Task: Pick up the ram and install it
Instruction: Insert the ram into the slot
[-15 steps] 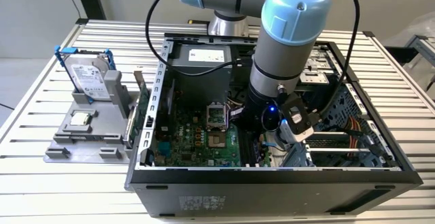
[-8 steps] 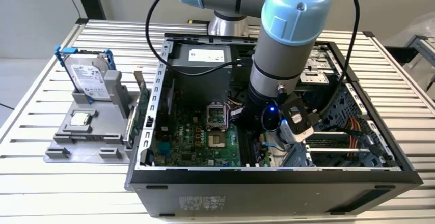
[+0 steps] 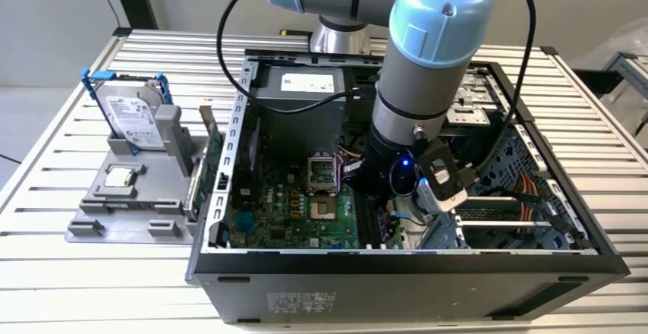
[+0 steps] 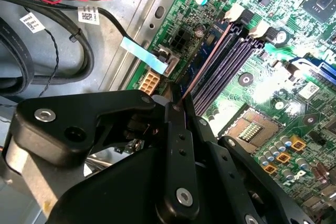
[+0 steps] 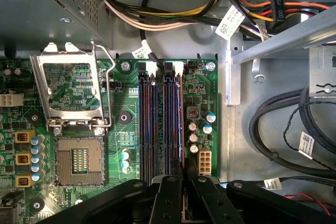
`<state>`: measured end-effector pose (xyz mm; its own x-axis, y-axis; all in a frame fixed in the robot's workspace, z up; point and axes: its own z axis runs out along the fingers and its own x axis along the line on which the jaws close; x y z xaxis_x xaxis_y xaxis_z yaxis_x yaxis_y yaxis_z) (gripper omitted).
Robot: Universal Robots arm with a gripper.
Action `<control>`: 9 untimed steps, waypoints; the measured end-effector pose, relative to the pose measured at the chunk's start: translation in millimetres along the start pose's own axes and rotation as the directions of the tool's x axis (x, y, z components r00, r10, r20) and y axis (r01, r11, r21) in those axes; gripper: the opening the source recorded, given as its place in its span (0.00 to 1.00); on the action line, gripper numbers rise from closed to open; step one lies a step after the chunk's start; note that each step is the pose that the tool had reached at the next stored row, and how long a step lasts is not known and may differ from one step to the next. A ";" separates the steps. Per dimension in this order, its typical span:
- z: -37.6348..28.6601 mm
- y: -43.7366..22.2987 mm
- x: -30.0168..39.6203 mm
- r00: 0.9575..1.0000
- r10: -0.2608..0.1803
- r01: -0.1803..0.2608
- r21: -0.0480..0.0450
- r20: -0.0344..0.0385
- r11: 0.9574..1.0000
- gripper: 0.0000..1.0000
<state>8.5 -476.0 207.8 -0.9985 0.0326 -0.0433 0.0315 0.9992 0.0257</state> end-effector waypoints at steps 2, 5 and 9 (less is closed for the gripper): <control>0.0 0.0 0.0 1.000 0.000 0.000 0.000 0.000 1.000 0.00; -0.4 0.0 0.0 1.000 0.000 0.000 0.000 0.000 1.000 0.00; -3.9 0.1 -0.2 1.000 0.000 0.000 0.002 0.000 1.000 0.00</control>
<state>8.5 -475.9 211.8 -0.9985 0.0325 -0.0433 0.0315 0.9992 0.0240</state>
